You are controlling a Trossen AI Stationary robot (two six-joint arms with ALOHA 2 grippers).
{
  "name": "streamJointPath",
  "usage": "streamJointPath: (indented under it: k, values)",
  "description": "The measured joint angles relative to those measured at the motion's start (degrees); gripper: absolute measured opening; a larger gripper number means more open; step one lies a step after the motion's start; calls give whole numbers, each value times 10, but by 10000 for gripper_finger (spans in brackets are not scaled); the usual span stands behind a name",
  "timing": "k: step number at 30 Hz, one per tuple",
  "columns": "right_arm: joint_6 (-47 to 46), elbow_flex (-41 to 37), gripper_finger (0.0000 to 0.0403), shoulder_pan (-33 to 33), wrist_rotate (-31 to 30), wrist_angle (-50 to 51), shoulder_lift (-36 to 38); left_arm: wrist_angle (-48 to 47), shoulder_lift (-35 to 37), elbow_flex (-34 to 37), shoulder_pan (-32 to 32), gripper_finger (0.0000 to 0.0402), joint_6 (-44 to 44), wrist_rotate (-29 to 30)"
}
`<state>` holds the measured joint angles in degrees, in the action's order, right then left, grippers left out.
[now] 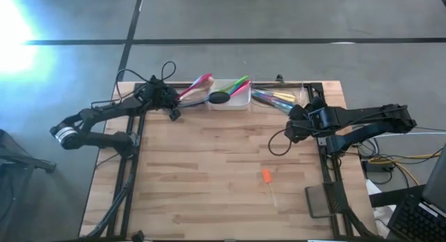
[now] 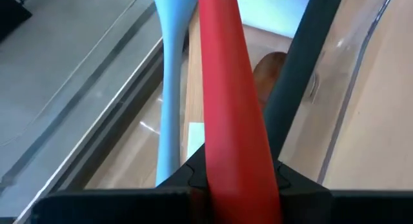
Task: Pick & Place Kitchen Items
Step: Put the red cooking spoon into the left transparent bin
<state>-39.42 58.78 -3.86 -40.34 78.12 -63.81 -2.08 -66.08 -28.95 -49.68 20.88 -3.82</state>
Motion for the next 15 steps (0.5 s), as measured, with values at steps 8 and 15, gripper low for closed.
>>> streamJointPath:
  k: [8, 15]
  values:
    - [0, 0, 215, 0, 0, -8, 0, -14, 0, -10, -10, 51, 35, 0]
    - [-1, 0, 215, 0, 1, -10, 0, -19, -2, -8, -11, 119, 48, 12]
